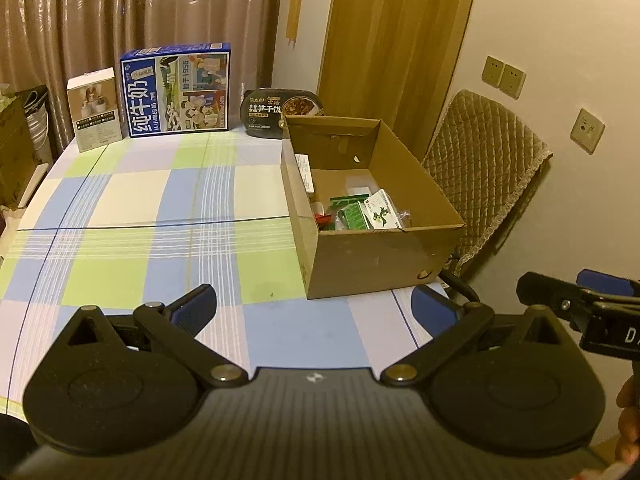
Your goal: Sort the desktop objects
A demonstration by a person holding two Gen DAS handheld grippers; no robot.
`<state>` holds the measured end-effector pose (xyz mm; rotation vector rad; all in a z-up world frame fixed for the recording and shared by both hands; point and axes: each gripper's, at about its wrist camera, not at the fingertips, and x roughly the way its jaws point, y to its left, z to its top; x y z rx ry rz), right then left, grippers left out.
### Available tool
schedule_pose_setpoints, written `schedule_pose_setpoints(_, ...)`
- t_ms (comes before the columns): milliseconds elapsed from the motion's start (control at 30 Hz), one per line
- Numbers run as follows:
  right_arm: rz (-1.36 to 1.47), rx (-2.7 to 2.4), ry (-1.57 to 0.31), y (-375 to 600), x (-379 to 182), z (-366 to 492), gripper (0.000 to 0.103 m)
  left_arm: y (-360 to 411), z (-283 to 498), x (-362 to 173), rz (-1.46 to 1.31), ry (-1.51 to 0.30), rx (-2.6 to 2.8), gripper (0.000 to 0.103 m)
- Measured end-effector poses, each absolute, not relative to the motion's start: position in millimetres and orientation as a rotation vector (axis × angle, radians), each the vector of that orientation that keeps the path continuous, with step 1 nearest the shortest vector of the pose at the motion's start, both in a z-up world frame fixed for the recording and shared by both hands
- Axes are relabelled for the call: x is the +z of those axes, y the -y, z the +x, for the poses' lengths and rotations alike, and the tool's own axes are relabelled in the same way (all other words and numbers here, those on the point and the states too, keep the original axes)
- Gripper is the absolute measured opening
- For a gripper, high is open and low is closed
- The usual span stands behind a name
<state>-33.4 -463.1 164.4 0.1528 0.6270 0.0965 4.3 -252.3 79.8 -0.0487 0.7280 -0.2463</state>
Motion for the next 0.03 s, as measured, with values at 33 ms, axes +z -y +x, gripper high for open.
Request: schedule_pose_setpoints(33,0.152,0.096,-0.627,462.5,164.3,-33.4,0.101,252.2,4.2,79.0,-0.047,-0.728,-0.246,0.102)
